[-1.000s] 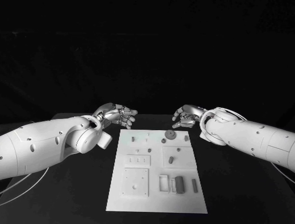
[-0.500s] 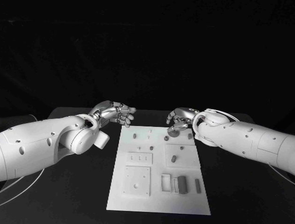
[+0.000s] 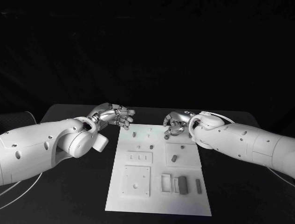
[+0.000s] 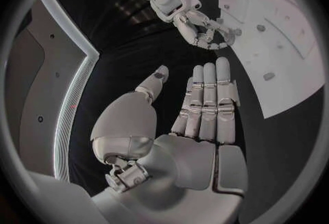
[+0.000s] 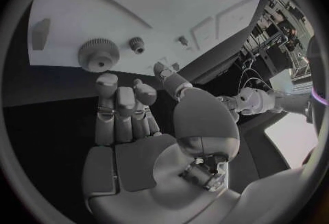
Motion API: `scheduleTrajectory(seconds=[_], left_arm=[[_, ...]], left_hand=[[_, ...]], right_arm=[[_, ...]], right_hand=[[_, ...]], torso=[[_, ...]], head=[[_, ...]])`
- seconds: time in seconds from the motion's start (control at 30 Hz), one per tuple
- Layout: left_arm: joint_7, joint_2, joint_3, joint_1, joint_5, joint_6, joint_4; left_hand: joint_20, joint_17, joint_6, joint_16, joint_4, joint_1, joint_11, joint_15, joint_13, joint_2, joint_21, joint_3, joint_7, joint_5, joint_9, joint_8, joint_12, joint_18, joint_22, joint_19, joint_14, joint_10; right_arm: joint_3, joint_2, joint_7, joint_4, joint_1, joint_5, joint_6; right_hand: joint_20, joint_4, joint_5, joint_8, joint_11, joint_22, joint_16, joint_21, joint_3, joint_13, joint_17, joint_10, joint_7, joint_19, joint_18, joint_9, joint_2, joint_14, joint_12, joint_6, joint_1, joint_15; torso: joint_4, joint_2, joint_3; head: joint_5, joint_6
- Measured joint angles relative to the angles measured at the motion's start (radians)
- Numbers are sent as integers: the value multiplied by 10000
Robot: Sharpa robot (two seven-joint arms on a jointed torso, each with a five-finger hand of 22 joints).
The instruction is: Assemble the parts on the task board
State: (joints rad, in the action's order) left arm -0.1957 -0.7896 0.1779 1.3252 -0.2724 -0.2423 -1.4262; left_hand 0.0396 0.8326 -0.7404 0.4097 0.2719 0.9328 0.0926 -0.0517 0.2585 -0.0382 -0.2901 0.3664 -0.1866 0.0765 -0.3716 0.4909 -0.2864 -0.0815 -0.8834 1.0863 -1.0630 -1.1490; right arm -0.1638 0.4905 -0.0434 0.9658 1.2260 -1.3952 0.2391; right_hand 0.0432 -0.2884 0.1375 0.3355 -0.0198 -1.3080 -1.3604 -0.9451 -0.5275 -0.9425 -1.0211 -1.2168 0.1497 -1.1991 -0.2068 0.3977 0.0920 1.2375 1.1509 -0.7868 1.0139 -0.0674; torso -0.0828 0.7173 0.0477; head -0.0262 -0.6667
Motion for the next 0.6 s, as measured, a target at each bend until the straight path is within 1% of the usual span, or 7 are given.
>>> scheduleTrajectory(seconds=[0.03, 0.07, 0.23, 0.33, 0.47, 0.5, 0.6], left_arm=[[3, 0, -3, 0, 20, 4, -1], [9, 3, -4, 0, 50, 10, -1], [30, 52, -8, 0, 230, 50, 18], [37, 53, -11, 1, 312, 69, 44], [50, 51, -11, 1, 417, 94, 45], [53, 51, -14, 1, 439, 101, 44], [62, 51, -25, 4, 494, 119, 40]], left_hand=[[0, 0, 0, 0, 0, 0, 0, 0, 1, 0, 0, 0, 0, 0, -4, 0, 0, -23, 0, 0, 0, 0], [-1, 5, 0, 0, 0, 0, 0, 0, 4, 0, 0, 0, 0, 0, -11, 0, 0, -28, 0, 0, 0, 0], [-2, 36, 0, -39, 0, 0, 0, 0, 26, 0, 0, 0, 0, 0, -11, 0, 0, -34, -10, 0, 0, 0], [-2, 36, 0, -39, 0, 0, 0, 0, 30, 0, 0, 0, 0, 0, -17, 0, 0, -34, -10, 0, 1, 0], [-3, 52, -35, -39, 0, -80, 0, 0, 54, 0, 0, 0, -35, 0, -20, 0, 1, -34, -22, 0, 1, 1], [-3, 60, -36, -39, 0, -80, 0, 0, 61, 0, 0, 0, -35, 0, -25, 0, 0, -35, -22, 0, 1, 0], [-3, 60, -36, -40, 0, -80, 0, 0, 69, 0, 0, 0, -35, 0, -31, 0, 1, -36, -22, 1, 1, 1]], right_arm=[[0, -3, 8, 5, -7, -30, -4], [0, -8, 15, 6, -11, -60, -9], [0, 33, 70, 55, -19, -226, -45], [0, 57, 106, 62, -18, -304, -78], [0, 40, 153, 40, -49, -392, -106], [1, 23, 162, 19, -80, -412, -110], [-5, -50, 198, -22, -172, -485, -125]], right_hand=[[8, 0, 0, -8, 0, 0, -19, -37, 0, 0, -2, 0, 0, -8, 3, 0, 0, 6, 0, 0, 0, -6], [37, 0, 0, -8, -1, 0, -49, -73, 0, -18, -41, -1, 0, -37, 67, 0, 0, 36, 26, 0, 0, -7], [90, 0, 0, -8, -2, 0, -202, -165, 0, -53, -235, -2, -1, -90, 85, 10, 0, 135, 77, 0, 0, -16], [91, 0, -1, -87, -2, 0, -289, -222, 0, -70, -315, -2, 18, -91, 87, 9, 88, 174, 117, 54, -9, 20], [127, 0, -224, -192, -36, 0, -358, -286, 0, -99, -386, -36, 137, -122, 95, -41, 173, 189, 178, 209, -94, 32], [150, -28, -252, -202, -36, 0, -370, -286, 29, -100, -396, -36, 161, -103, 144, -58, 176, 189, 178, 234, -97, 33], [197, -12, -252, -257, -36, 0, -406, -341, 73, -114, -422, -36, 200, -90, 157, -71, 255, 221, 217, 274, -118, 65]], torso=[[-5, 24, 5], [-5, 41, 6], [-5, 120, 18], [7, 163, 31], [20, 222, 32], [21, 242, 32], [19, 287, 32]], head=[[-7, -5], [-8, -7], [-36, -5], [-45, -4], [-46, 16], [-47, 28], [-51, 47]])
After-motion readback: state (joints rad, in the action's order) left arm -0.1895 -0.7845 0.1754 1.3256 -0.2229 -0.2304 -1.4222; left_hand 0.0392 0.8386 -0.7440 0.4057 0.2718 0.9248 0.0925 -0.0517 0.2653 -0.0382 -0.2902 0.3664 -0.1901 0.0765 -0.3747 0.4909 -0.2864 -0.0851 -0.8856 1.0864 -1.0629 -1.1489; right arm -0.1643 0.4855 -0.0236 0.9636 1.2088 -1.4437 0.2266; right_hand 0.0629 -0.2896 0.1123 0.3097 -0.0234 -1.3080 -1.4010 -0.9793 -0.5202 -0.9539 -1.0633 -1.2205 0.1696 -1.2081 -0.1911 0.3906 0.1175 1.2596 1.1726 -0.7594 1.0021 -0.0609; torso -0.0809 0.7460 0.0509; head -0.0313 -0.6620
